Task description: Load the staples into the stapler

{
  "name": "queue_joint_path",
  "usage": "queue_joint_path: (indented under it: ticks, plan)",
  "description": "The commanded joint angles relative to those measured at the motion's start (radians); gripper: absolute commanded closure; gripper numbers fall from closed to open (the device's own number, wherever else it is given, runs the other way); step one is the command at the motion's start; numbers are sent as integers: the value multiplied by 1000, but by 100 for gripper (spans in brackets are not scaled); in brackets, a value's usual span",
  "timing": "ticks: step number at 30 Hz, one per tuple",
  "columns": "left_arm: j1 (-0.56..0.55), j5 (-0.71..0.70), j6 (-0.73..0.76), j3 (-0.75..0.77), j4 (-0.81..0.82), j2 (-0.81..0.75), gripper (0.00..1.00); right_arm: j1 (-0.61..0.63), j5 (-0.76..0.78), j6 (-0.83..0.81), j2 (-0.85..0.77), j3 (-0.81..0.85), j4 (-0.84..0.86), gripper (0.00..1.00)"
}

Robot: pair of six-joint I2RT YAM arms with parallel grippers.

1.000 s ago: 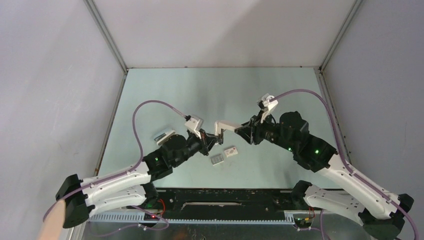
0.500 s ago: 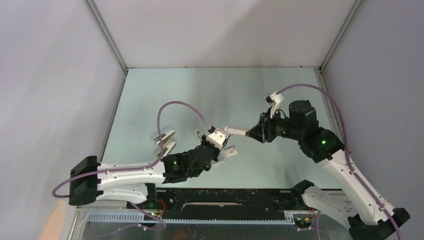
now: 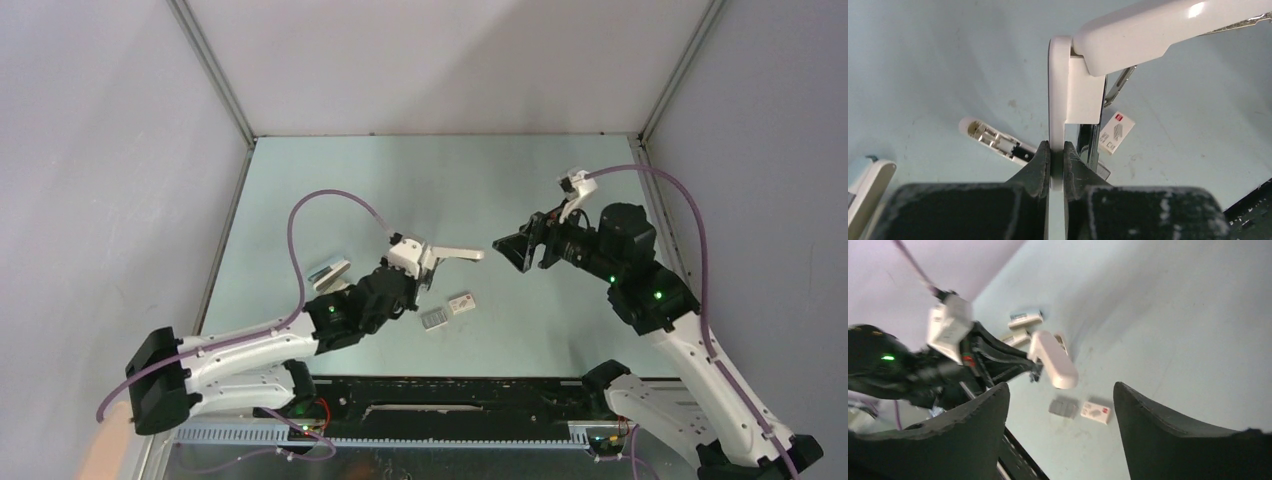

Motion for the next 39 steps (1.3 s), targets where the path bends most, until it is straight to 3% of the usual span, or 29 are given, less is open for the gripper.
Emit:
queue_joint_path:
  ticks: [1,7,12,16,20,30,33,35,39]
  plan:
    - [94,178,-182,8,-36,-12,100,36,161,73,-72,-39,173,18]
    - [206,415,-356,-1,71,22,100,224,420,148,-82,-162,270,18]
    - [272,618,-538,-42,227,54,100,437,711,176,14,-258,399,20]
    - [293,697,-670,-90,367,75,100,579,915,160,140,-291,561,21]
    - [294,720,-735,-107,426,80,100,629,1017,166,265,-293,667,25]
    - [293,703,-773,-129,454,48,100,643,1130,177,410,-293,799,55]
    - [295,696,-773,-135,450,45,100,645,1116,151,409,-293,810,71]
    - [304,684,-771,-144,442,35,91,642,1108,128,405,-293,809,83]
    - [339,656,-745,-157,362,-23,61,605,1051,62,399,-293,801,95]
